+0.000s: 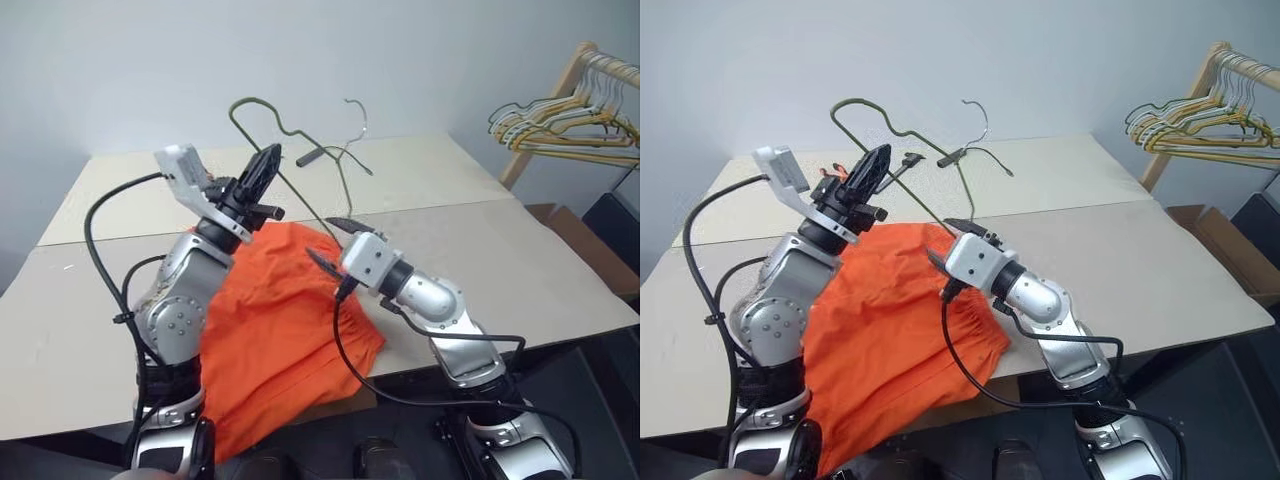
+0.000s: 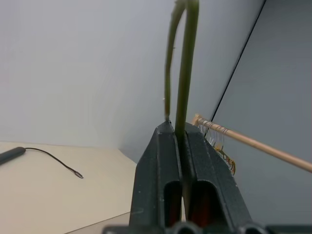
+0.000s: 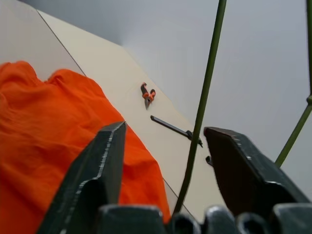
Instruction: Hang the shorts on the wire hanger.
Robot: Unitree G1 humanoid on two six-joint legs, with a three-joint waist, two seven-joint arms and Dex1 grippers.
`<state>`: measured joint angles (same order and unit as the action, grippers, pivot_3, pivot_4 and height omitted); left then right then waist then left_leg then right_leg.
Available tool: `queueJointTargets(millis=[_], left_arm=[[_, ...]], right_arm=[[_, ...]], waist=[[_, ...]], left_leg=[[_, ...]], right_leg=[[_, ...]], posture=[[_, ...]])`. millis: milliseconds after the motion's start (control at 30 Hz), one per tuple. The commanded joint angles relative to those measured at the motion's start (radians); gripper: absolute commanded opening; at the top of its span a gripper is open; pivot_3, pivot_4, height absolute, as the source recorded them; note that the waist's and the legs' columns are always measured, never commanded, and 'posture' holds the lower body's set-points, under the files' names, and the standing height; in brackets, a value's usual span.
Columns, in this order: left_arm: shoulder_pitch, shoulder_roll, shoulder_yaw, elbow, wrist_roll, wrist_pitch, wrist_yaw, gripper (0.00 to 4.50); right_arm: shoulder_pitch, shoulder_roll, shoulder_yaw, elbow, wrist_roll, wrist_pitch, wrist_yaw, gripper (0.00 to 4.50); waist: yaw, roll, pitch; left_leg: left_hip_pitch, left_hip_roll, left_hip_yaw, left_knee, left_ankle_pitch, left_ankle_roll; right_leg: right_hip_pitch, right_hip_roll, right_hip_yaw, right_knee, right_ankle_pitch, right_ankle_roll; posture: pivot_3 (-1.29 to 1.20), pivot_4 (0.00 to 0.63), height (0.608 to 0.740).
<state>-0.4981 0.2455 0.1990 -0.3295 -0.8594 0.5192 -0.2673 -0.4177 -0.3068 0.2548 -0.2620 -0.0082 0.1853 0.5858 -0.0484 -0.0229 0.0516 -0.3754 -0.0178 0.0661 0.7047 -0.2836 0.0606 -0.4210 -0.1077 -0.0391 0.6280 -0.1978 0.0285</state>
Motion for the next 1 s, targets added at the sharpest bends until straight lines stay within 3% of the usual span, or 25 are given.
queueJointTargets(millis=[33,233,400,600,1000], left_arm=[[-0.013,0.067,0.046,-0.002,-0.008,-0.035,-0.106,0.00],[-0.010,0.219,0.179,0.066,-0.173,-0.010,-0.384,0.00],[-0.010,0.326,0.269,0.165,-0.384,0.081,-0.727,0.00],[-0.029,0.347,0.259,0.214,-0.382,0.085,-0.814,0.00],[-0.002,0.272,0.257,0.185,-0.370,0.046,-0.783,0.00]], right_arm=[[-0.031,-0.040,-0.122,-0.106,0.247,0.173,0.122,4.48],[-0.112,-0.219,-0.283,-0.050,0.639,0.455,0.381,4.48],[-0.222,-0.349,-0.191,0.163,0.700,0.621,0.618,4.48],[-0.315,-0.315,-0.120,0.313,0.669,0.649,0.708,4.48],[-0.339,-0.174,-0.118,0.261,0.694,0.704,0.589,4.48]], waist=[[0.000,0.000,0.000],[-0.001,0.000,0.000],[-0.017,0.000,0.000],[-0.025,0.000,0.000],[-0.022,0.000,-0.001]], left_leg=[[0.000,0.000,0.000,0.000,0.000,0.001],[0.000,0.001,0.000,0.000,-0.005,0.009],[0.000,0.001,0.000,0.000,-0.005,0.009],[0.000,0.000,0.001,0.000,-0.005,0.009],[-0.003,0.000,0.001,0.000,-0.002,0.003]], right_leg=[[0.000,0.000,0.000,0.000,0.000,0.000],[0.000,-0.001,-0.001,-0.001,0.000,0.000],[0.000,0.000,-0.001,-0.002,0.000,0.000],[0.000,0.000,0.000,-0.001,0.000,0.000],[-0.003,-0.003,0.000,-0.001,0.000,0.000]], posture=[[-0.10,0.000,0.740],[-0.11,0.000,0.740],[-0.12,0.000,0.740],[-0.12,0.000,0.740],[-0.12,0.000,0.740]])
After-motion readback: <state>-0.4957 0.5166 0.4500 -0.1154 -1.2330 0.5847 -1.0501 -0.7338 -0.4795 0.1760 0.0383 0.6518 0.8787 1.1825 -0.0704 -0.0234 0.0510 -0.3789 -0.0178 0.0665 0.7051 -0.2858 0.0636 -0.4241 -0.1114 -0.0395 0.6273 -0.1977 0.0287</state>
